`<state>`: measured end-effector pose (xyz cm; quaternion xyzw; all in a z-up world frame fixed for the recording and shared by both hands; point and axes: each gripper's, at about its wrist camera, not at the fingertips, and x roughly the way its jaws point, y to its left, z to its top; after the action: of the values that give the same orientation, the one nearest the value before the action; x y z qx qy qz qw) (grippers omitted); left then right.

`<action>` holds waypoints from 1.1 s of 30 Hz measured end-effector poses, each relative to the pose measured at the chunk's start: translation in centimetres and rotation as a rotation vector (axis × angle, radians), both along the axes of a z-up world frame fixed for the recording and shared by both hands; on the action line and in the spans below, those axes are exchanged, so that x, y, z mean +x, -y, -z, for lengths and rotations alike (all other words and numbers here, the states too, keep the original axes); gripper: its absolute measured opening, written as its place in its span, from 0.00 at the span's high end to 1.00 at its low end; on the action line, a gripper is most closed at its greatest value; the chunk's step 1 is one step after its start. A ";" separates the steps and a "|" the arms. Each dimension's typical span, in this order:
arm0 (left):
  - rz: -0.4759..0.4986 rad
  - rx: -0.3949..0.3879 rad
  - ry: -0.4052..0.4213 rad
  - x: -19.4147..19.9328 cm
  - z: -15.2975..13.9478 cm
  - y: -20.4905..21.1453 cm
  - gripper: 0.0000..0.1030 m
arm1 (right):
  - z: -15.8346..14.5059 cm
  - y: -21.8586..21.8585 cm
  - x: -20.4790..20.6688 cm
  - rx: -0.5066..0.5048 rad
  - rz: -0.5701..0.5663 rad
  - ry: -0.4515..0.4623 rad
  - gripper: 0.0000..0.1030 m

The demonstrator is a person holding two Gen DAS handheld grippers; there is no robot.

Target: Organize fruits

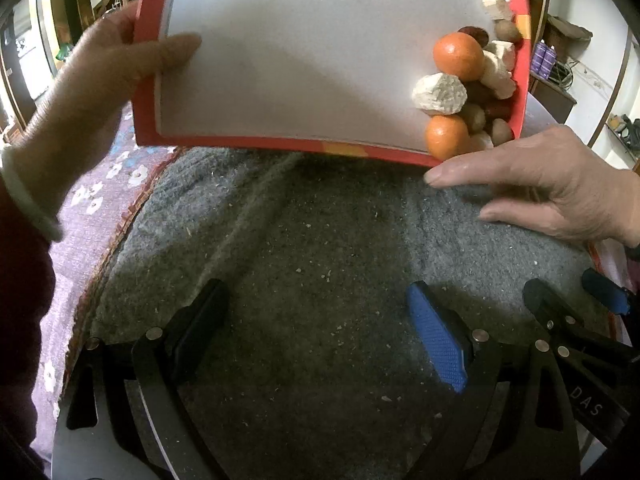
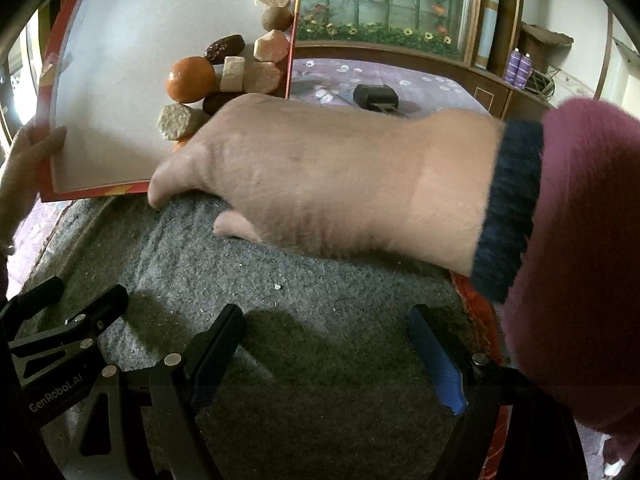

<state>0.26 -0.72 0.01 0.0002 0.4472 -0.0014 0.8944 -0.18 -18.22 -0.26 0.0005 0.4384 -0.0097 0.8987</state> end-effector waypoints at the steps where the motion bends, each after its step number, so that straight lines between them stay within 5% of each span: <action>1: 0.000 0.000 0.000 0.0 0.0 0.0 0.11 | 0.0 0.0 0.0 0.000 0.000 0.000 0.19; 33: 0.000 -0.004 0.002 -0.1 0.3 -0.4 0.11 | 0.0 1.6 0.3 0.006 0.009 0.001 0.14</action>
<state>0.14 -0.33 -0.34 -0.0013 0.4463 -0.0023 0.8949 0.07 -19.85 -0.23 0.0053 0.4380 -0.0123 0.8989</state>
